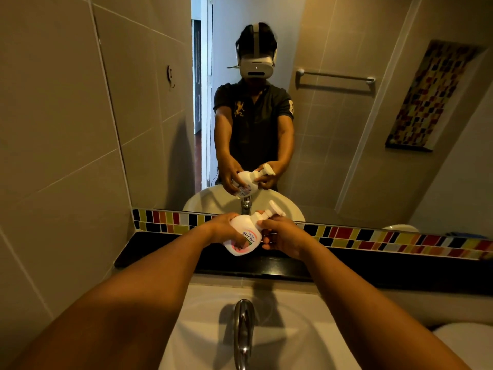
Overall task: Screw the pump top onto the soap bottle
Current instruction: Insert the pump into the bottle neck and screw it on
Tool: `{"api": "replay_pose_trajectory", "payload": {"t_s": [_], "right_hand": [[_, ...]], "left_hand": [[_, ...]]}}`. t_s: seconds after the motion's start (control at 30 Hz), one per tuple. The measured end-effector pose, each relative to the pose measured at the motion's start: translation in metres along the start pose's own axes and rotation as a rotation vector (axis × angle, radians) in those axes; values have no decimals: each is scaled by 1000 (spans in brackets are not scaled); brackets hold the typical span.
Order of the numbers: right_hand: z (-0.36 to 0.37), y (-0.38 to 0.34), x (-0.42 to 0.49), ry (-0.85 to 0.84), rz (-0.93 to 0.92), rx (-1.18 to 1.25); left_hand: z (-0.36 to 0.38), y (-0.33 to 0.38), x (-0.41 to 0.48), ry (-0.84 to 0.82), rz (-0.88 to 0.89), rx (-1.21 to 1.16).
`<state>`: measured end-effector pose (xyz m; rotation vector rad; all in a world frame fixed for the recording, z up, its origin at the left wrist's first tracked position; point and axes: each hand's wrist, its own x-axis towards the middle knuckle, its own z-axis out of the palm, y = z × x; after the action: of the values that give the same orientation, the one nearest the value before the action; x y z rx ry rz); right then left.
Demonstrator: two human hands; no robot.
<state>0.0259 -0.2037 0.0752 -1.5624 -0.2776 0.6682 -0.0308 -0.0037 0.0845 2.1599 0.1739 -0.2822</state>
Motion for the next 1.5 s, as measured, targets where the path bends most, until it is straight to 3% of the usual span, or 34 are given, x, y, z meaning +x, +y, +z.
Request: {"api": "replay_pose_trajectory", "payload": {"t_s": [0.17, 0.37, 0.63, 0.83, 1.07, 1.27, 1.5], "right_hand": [[2, 1, -1, 45, -35, -29], [-1, -2, -5, -24, -31, -13], [0, 0, -3, 55, -38, -102], [-5, -1, -4, -36, -3, -38], [-3, 0, -2, 65, -10, -110], [-7, -1, -5, -24, 9, -42], [-3, -1, -3, 77, -30, -111]], "left_hand": [[3, 3, 1, 0, 11, 32], [2, 3, 1, -4, 9, 20], [6, 6, 0, -15, 11, 39], [4, 4, -1, -17, 8, 30], [7, 7, -2, -13, 5, 30], [3, 8, -3, -13, 9, 17], [5, 11, -4, -25, 17, 34]]}}
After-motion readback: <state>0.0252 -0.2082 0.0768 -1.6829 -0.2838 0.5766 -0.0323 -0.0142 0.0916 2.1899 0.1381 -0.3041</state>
